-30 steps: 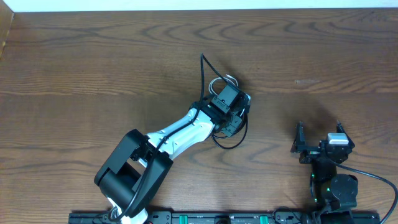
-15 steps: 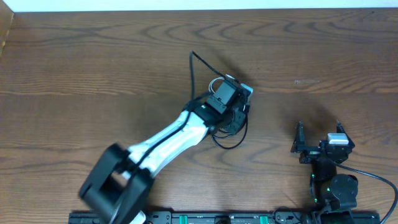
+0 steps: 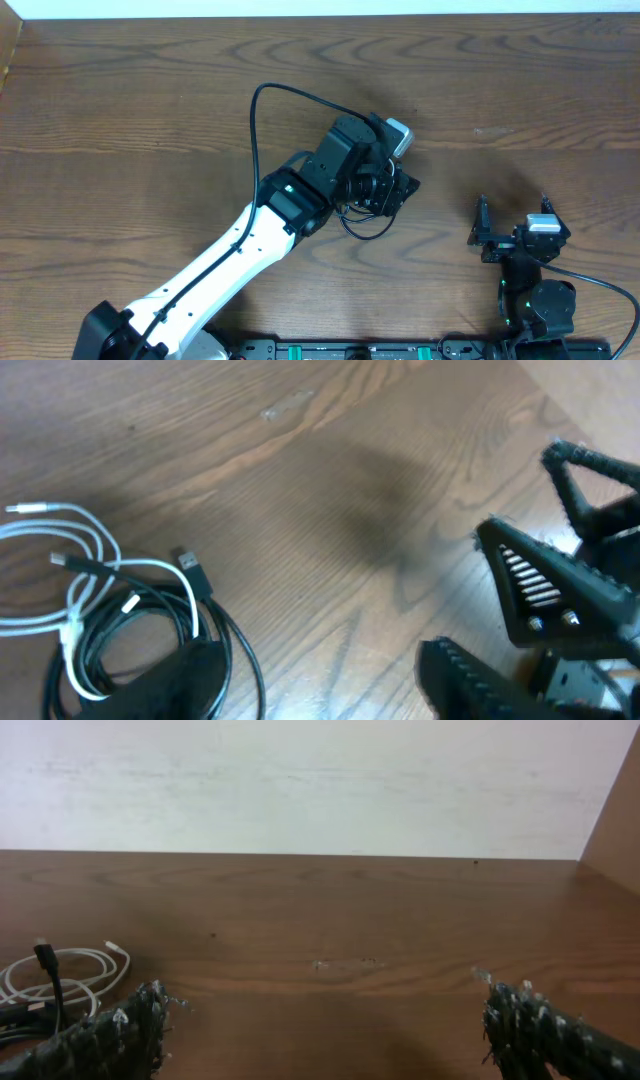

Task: Untangle cables

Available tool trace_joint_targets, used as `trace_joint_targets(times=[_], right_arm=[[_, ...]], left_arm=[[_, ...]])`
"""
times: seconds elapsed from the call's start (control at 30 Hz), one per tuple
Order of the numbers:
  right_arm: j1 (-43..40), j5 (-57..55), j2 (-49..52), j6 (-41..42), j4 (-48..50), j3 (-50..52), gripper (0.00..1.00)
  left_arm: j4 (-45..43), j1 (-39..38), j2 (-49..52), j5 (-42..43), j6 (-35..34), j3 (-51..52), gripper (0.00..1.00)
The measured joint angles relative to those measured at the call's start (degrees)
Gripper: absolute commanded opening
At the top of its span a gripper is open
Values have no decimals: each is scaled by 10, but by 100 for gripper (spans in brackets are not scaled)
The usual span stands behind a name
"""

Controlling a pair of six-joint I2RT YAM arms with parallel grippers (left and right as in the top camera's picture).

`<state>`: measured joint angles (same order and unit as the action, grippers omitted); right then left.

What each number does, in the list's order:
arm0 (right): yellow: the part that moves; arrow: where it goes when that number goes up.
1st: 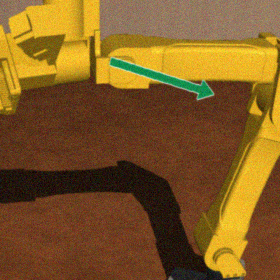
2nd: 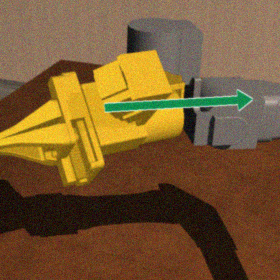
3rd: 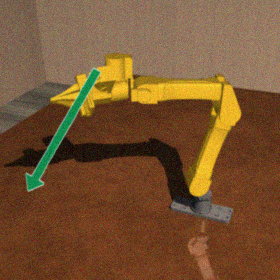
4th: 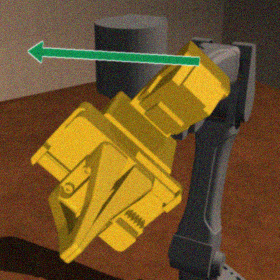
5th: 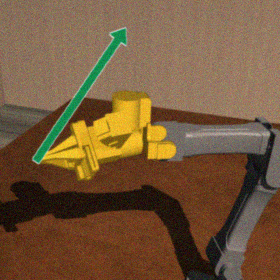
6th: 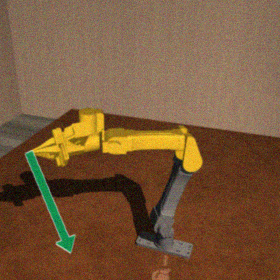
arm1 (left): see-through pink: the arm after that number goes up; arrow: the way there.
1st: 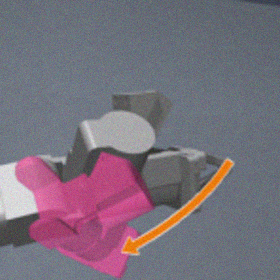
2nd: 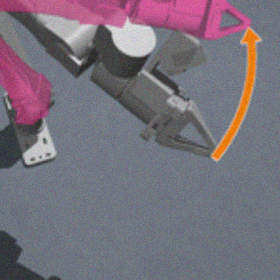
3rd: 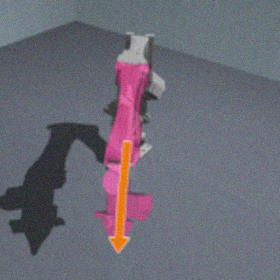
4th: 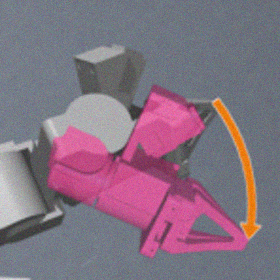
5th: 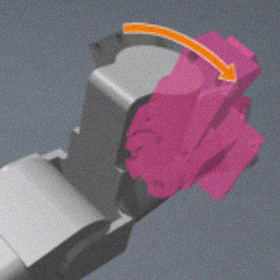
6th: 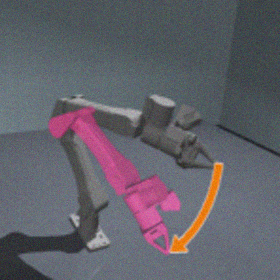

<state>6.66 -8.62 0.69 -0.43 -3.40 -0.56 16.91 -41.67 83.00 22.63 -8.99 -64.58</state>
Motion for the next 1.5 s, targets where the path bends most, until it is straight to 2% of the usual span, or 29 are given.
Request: trace_joint_targets(times=[0.2,0.57,0.9,1.17,1.5], right_arm=[[0,0,0,0,0,0,99],[0,0,0,0,0,0,99],[0,0,0,0,0,0,99],[0,0,0,0,0,0,99],[0,0,0,0,0,0,99]], left_arm=[[0,0,-1,6,0,0,96],[0,0,-6,10,-32,0,97],[19,0,-74,10,-35,0,98],[26,0,-78,10,-37,0,98],[37,0,-78,-26,-41,0,98]])
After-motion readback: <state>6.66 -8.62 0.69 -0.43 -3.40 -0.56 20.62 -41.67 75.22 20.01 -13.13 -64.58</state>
